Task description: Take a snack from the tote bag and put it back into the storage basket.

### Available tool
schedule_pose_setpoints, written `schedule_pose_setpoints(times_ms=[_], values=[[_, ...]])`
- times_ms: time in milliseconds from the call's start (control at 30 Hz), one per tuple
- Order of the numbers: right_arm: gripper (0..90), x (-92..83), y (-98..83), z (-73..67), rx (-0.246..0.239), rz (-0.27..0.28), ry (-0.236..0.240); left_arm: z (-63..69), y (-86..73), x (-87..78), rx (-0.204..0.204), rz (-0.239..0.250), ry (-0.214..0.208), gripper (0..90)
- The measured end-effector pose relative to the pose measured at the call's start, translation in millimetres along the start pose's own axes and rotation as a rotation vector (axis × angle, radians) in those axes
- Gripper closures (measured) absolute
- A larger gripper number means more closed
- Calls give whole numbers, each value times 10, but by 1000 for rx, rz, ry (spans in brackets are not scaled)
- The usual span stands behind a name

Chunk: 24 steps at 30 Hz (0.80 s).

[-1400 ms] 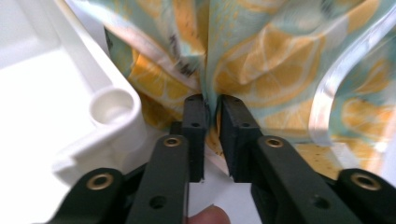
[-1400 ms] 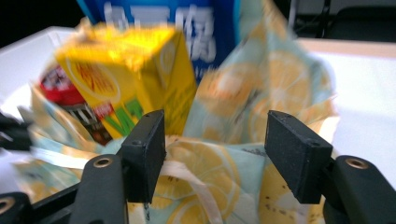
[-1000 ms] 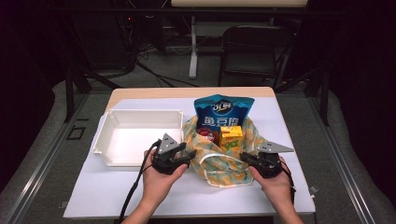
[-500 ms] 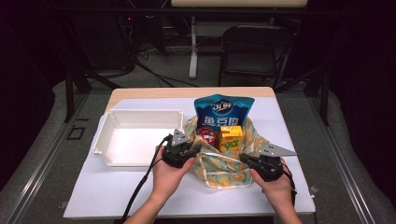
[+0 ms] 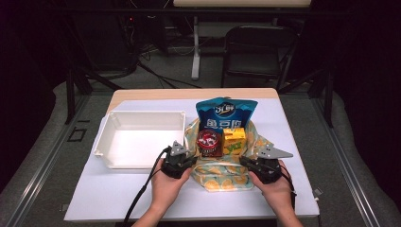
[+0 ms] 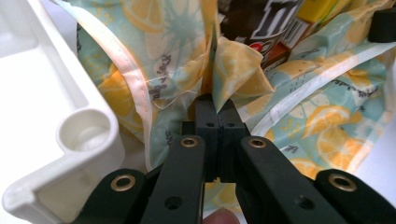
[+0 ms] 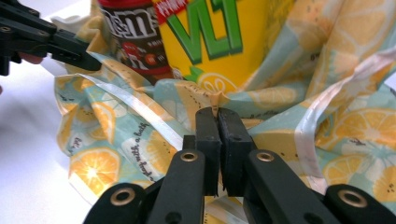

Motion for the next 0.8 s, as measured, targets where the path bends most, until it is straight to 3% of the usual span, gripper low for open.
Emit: schedule_pose_setpoints(times_ms=[100,233,467,567,667,800], values=[[827,28,-22,15,7,-15,-23,-27,-25,23,-6,-2,4,898],[736,-80,31,85,37,65,-14,-26,-42,-32,0,13,11,830],[639,-274,256,378,149,197,-78,89,91,-305,57,101,-8,621],[585,-264,345,452,158,204,-113,105,200,-438,63,163,-20,580],[536,-186,424,504,166,204,-151,62,298,-520,57,216,-1,556],[516,-53,519,589,188,204,-173,-62,427,-551,4,270,16,515]])
Point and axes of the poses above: each handheld gripper's, and its own axes: x roughly forward along the jaws, y roughly out of its top, z roughly to its right, the point moved 4 cm from there along x, roughly forward along the jaws, and after that the axes turned 14 degrees about -y, right-handed, at the moved point
